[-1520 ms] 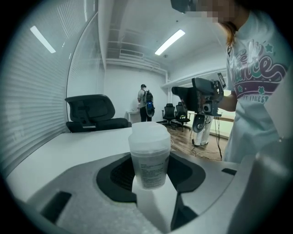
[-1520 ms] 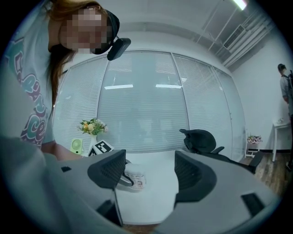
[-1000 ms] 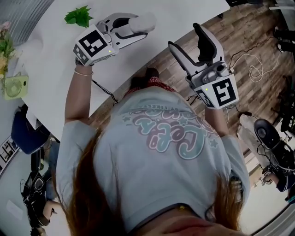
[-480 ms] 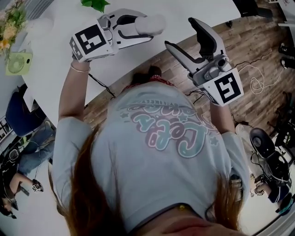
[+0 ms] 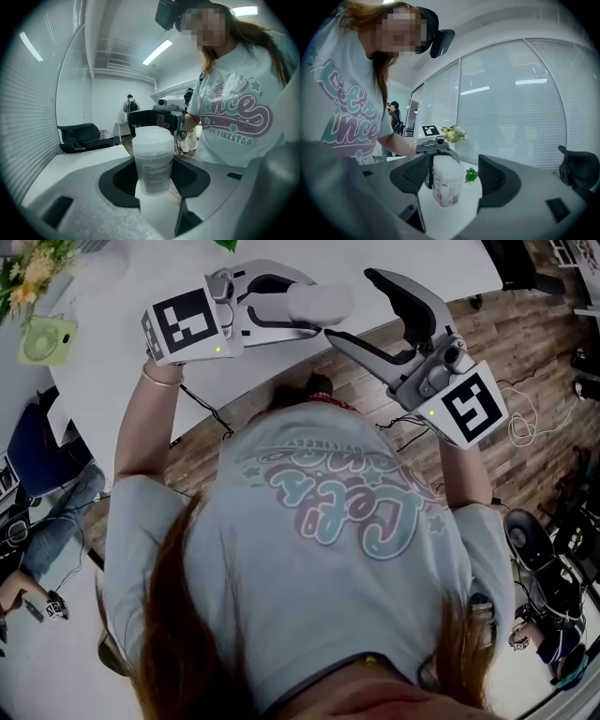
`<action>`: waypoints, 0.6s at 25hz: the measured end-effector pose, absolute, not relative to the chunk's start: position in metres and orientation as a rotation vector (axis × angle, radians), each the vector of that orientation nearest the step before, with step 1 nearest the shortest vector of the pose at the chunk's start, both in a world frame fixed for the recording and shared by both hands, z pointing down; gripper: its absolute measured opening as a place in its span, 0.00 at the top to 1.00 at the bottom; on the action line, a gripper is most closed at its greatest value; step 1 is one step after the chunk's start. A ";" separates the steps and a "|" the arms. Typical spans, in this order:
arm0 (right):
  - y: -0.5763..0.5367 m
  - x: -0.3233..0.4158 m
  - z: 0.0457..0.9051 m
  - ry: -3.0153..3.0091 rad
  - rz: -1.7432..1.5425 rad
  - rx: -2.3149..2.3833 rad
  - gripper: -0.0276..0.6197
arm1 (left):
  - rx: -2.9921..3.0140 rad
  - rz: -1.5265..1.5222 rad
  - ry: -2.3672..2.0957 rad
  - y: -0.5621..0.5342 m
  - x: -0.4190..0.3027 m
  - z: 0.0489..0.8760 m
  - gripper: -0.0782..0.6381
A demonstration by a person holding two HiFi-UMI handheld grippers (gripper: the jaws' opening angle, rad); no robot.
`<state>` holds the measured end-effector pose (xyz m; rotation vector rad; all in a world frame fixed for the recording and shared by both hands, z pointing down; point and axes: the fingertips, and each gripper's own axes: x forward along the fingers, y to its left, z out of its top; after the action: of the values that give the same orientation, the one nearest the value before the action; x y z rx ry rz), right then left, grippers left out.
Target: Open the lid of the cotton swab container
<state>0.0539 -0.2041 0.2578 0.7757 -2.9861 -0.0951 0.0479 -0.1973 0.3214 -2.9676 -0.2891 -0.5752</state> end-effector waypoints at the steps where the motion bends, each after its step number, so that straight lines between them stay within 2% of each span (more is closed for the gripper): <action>1: -0.204 0.048 0.256 -2.991 -0.100 0.749 0.46 | -2.962 -0.575 -0.292 -0.196 0.046 0.321 0.63; 11: -0.193 0.007 0.259 -2.966 -0.126 0.483 0.47 | -2.954 -0.559 -0.341 -0.180 0.025 0.311 0.63; 15: -0.192 -0.006 0.258 -2.972 -0.108 0.428 0.50 | -2.942 -0.561 -0.378 -0.175 0.016 0.310 0.63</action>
<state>-0.0064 -0.1921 0.2577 0.4285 -2.9719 -0.1081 0.0159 -0.1755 0.3104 -2.9421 -0.3784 -0.5609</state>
